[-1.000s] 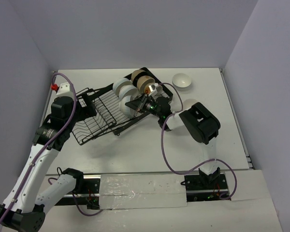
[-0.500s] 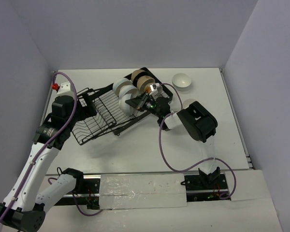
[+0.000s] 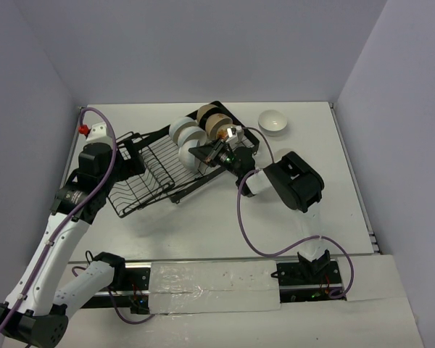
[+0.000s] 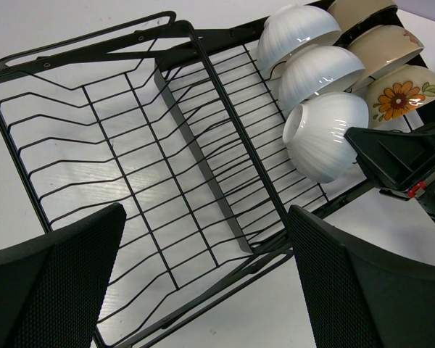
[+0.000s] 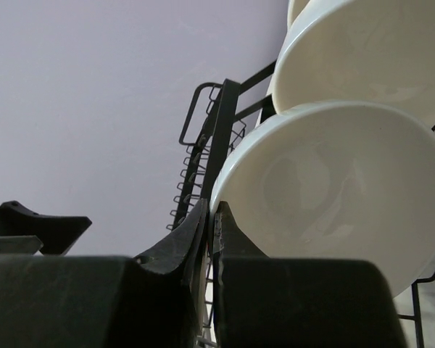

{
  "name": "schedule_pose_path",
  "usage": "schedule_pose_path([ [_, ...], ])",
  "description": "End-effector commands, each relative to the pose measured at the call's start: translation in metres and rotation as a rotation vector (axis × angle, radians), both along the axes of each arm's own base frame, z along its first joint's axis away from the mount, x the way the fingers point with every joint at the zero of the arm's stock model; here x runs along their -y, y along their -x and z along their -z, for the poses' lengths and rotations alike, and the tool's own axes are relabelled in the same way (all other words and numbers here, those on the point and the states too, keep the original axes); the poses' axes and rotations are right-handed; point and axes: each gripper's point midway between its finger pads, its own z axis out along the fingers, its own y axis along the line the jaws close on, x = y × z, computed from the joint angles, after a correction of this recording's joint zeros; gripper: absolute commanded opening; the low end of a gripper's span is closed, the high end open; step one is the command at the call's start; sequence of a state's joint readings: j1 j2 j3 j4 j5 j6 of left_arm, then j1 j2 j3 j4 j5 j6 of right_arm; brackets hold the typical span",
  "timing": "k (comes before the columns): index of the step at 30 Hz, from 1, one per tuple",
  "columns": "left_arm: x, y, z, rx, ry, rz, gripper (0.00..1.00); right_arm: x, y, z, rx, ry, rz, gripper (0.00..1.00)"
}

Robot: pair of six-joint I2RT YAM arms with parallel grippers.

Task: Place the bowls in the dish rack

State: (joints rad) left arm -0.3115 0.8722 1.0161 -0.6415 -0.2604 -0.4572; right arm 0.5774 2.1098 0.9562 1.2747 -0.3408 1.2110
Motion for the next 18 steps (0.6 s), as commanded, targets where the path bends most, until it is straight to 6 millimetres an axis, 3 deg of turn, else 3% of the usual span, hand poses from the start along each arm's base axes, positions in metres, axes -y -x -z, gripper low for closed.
schedule_pose_path([
  [1,-0.002,-0.003,-0.017,0.046,-0.001,-0.010,0.99,0.013,-0.010,-0.015,0.036,-0.043,0.087,0.00],
  [14,-0.003,-0.001,-0.019,0.049,0.005,-0.016,0.99,0.024,-0.013,0.004,-0.049,-0.028,0.155,0.00],
  [18,-0.003,0.001,-0.019,0.047,0.010,-0.019,0.99,0.030,-0.012,0.007,-0.061,-0.005,0.183,0.06],
])
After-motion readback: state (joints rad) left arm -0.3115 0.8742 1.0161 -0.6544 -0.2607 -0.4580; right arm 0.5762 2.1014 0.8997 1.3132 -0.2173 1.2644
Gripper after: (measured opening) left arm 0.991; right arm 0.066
